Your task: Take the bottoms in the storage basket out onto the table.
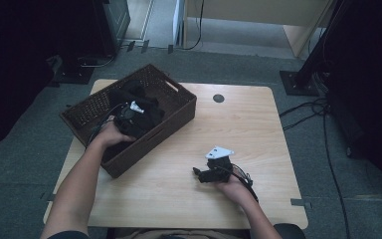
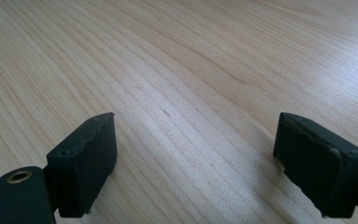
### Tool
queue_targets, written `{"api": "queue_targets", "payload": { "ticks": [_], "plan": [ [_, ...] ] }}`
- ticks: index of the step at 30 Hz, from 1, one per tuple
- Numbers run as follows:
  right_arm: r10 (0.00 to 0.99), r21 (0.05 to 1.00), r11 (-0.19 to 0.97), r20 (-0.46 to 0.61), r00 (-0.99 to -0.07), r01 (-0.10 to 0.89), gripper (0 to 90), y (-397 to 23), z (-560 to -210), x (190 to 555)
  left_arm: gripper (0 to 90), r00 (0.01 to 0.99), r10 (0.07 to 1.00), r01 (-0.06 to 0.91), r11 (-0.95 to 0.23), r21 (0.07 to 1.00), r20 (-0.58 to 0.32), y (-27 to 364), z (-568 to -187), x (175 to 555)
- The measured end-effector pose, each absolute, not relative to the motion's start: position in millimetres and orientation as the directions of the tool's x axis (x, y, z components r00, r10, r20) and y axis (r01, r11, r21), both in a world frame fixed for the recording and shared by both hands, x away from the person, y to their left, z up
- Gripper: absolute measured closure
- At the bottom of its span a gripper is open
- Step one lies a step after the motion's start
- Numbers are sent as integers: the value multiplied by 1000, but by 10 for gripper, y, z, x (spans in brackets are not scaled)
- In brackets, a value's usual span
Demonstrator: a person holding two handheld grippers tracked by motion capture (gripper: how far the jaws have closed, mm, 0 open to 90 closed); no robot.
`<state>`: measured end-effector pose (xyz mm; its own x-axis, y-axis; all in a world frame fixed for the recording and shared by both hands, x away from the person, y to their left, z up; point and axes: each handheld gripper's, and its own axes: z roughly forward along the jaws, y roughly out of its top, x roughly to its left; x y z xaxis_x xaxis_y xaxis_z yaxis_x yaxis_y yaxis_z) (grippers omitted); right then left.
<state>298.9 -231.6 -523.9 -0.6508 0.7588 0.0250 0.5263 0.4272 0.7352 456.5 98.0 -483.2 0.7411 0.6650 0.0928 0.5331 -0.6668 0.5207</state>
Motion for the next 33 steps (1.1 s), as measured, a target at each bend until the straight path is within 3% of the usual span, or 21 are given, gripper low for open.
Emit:
{"api": "queue_targets", "payload": {
  "ticks": [4, 12, 17, 18, 19, 23, 27, 33],
  "plan": [
    [759, 735, 427, 25, -651, 526, 135, -2316, -5239, 2988, 0, 738, 649, 496, -706, 505, 182, 929, -4908, 4509],
    [761, 734, 427, 24, -648, 528, 135, -2315, -5238, 2979, 5, 705, 684, 523, -680, 514, 187, 960, -4937, 4573],
    [761, 734, 427, 24, -649, 528, 135, -2316, -5238, 2976, 88, 692, 692, 534, -681, 501, 204, 951, -4896, 4565],
    [760, 734, 429, 22, -650, 527, 136, -2317, -5238, 2974, 182, 676, 706, 543, -670, 506, 211, 950, -4888, 4562],
    [760, 734, 429, 22, -650, 527, 136, -2317, -5238, 2974, 182, 664, 717, 550, -660, 511, 212, 953, -4880, 4564],
    [782, 735, 409, 23, -623, 541, 138, -2331, -5239, 2970, 457, 624, 752, 576, -625, 527, 210, 1018, -4830, 4598],
    [802, 735, 390, 25, -597, 555, 142, -2415, -5237, 2987, 561, 610, 773, 602, -595, 533, 173, 1063, -4806, 4658],
    [809, 735, 382, 28, -588, 560, 146, -2490, -5237, 2985, 612, 603, 794, 647, -544, 535, 79, 1169, -4703, 4818]
  ]
}}
